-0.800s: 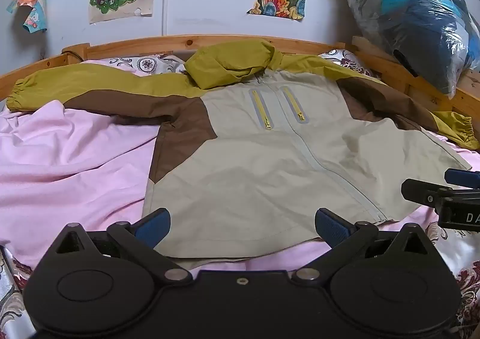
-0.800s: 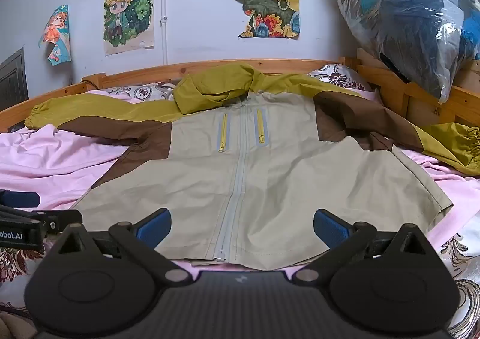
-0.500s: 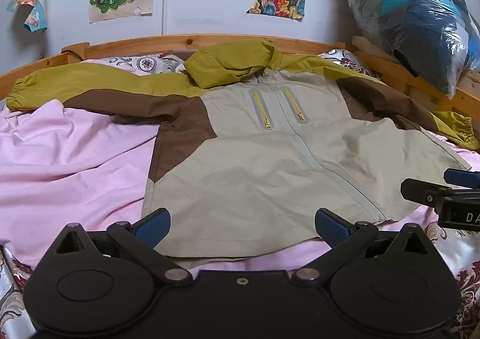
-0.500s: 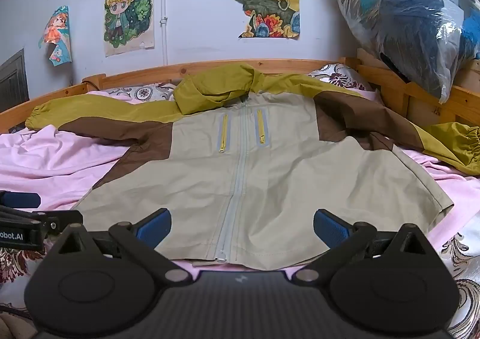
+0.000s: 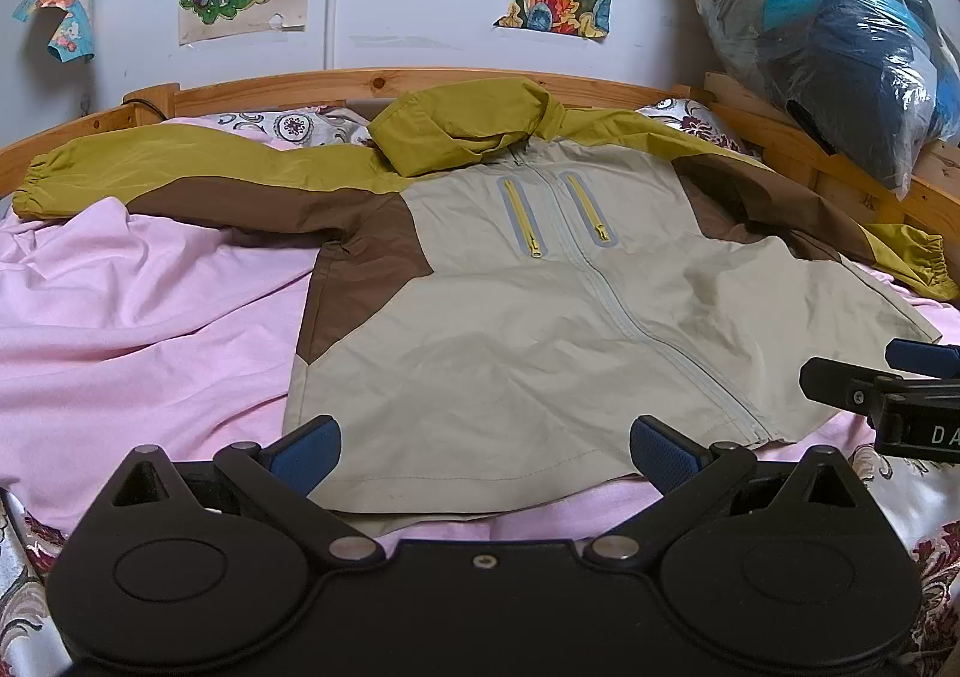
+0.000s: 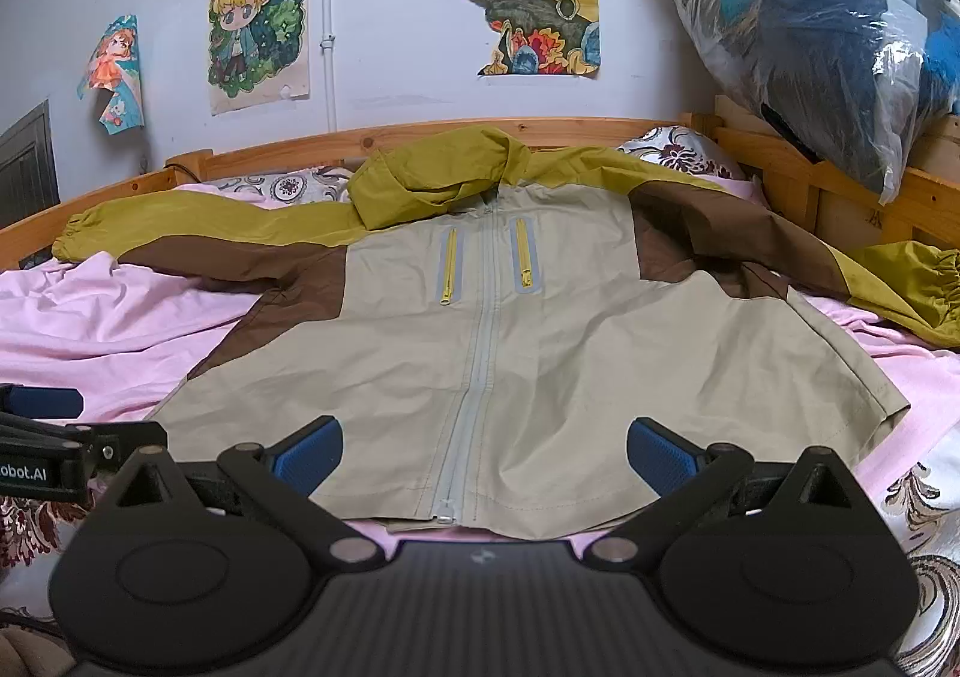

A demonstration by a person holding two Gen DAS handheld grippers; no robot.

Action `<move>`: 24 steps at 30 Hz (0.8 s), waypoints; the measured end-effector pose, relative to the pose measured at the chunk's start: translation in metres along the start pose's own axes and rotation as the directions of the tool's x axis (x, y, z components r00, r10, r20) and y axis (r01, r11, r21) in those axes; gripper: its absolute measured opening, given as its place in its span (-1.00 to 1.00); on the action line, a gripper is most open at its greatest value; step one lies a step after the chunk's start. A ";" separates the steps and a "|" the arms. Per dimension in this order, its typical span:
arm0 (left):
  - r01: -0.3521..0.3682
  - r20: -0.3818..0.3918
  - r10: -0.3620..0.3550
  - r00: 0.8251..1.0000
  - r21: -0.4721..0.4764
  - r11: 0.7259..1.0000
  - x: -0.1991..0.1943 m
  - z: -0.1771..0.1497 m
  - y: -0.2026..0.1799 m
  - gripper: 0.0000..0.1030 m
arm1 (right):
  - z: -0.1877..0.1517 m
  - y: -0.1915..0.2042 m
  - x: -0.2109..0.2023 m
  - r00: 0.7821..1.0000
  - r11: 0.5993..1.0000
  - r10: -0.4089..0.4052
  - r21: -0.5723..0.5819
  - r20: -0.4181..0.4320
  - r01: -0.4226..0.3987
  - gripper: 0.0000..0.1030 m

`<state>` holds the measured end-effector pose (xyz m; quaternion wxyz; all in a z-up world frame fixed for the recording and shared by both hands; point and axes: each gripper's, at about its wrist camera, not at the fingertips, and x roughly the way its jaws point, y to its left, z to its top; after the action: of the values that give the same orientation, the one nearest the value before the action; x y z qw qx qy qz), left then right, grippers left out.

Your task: Fold large clothes

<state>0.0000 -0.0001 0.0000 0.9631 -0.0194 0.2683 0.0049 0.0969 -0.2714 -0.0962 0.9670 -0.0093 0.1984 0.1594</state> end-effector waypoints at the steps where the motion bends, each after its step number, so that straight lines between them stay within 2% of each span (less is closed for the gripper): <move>1: 0.000 0.000 0.000 1.000 0.000 1.000 0.000 0.000 0.000 0.99 | 0.000 0.000 0.000 1.000 1.000 0.000 0.000 0.000 0.000 0.99; 24: 0.001 0.001 0.000 1.000 -0.001 1.000 0.000 0.000 0.000 0.99 | -0.001 -0.002 0.002 1.000 1.000 0.001 0.003 0.000 -0.001 0.99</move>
<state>0.0000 -0.0001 0.0001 0.9632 -0.0199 0.2679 0.0048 0.0988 -0.2726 -0.0978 0.9670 -0.0079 0.1986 0.1595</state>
